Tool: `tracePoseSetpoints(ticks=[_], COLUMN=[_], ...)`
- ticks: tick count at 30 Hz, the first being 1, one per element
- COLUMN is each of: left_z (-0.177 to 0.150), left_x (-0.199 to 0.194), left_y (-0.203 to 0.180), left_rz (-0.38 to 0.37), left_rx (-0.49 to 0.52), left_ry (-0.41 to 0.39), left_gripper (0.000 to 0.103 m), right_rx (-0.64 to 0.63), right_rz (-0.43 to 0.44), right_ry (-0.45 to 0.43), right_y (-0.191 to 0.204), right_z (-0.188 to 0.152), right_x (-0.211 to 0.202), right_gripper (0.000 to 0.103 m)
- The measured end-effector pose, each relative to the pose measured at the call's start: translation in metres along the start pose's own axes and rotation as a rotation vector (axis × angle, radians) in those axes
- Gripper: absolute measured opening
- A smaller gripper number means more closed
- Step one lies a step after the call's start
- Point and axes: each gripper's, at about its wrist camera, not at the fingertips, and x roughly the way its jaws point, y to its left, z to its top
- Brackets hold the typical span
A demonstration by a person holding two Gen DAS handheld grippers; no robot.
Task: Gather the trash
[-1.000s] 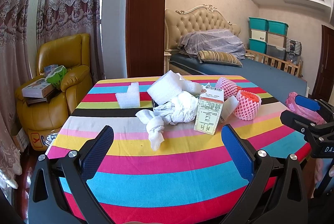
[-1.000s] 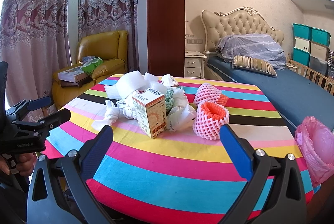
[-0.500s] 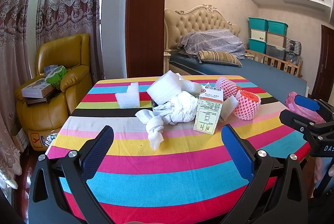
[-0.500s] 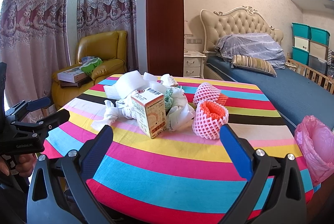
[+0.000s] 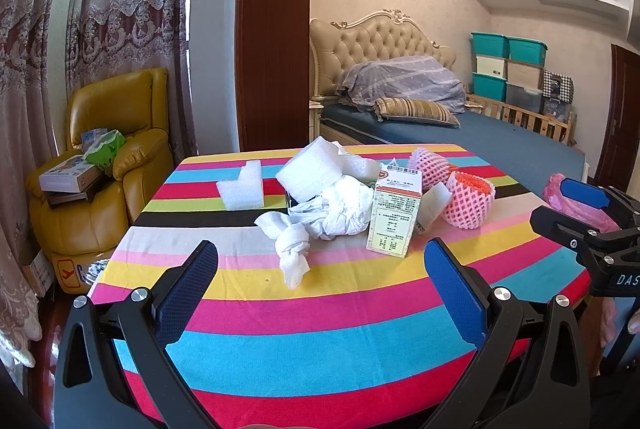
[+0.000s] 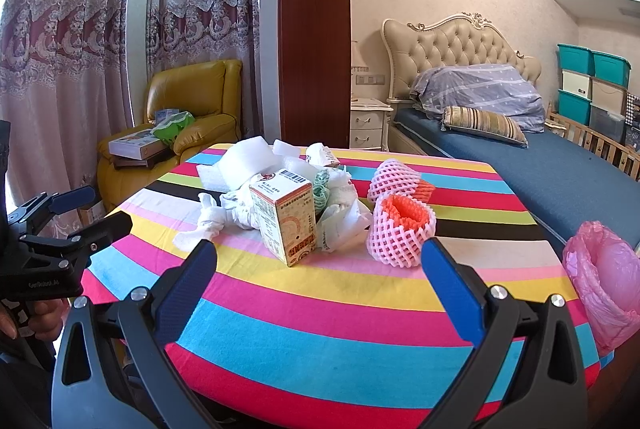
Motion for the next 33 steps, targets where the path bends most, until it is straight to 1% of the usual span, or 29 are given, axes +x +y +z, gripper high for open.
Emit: tracePoseSetpoints(ticks=[21, 33], left_z=[0.0042, 0.0023], left_x=[-0.0018, 0.0016], left_y=[-0.0028, -0.0021], left_rz=[-0.017, -0.03], left_rx=[0.009, 0.012], left_ry=[0.002, 0.021], left_gripper=[0.097, 0.097], right_rx=[0.002, 0.005], right_rz=[-0.01, -0.02], right_ry=[-0.011, -0.003], right_y=[0.0002, -0.0018], right_z=[0.0004, -0.0044], right_x=[0.0034, 0.0082], right_gripper=[0.099, 0.099])
